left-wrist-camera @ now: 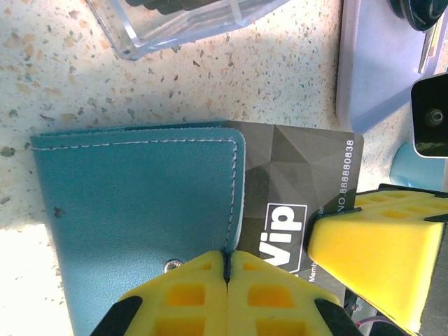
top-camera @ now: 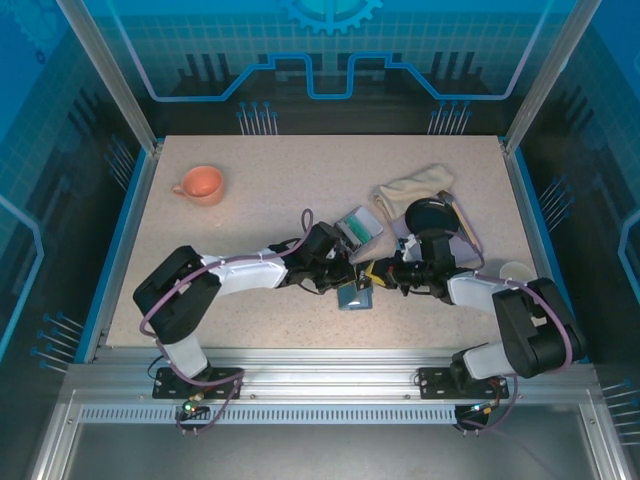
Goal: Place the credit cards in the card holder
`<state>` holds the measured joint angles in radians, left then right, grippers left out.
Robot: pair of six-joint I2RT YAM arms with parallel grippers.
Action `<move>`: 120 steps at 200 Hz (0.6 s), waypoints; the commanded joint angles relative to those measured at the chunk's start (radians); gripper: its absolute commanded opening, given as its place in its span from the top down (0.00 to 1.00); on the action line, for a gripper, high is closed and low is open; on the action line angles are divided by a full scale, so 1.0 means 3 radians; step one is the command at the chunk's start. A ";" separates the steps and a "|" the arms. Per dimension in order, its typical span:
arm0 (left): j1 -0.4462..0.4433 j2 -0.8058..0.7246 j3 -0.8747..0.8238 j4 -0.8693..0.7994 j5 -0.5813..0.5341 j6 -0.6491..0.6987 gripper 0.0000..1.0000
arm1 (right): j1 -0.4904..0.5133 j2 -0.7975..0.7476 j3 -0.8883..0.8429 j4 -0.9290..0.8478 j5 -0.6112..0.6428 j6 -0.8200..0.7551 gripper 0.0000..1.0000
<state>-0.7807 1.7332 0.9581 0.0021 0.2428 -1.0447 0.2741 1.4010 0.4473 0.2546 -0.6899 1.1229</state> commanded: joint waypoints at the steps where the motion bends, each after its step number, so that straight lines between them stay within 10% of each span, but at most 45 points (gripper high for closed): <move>1: 0.0012 -0.0165 -0.0097 0.0066 0.0060 0.0037 1.00 | 0.0066 -0.0239 0.0278 -0.0791 0.0240 -0.0546 1.00; 60: 0.0197 -0.0537 -0.0400 0.0041 0.0199 0.0148 1.00 | 0.0503 -0.0392 0.0785 -0.2135 0.1486 -0.1231 1.00; 120: 0.0308 -0.0673 -0.0696 0.0054 0.0254 0.0261 1.00 | 0.0930 -0.0213 0.1197 -0.2333 0.1776 -0.1503 1.00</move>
<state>-0.6964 1.5551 0.7879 0.0177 0.2932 -0.9970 0.5053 1.3144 0.7368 -0.3866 -0.2184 0.7277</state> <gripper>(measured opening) 0.045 0.043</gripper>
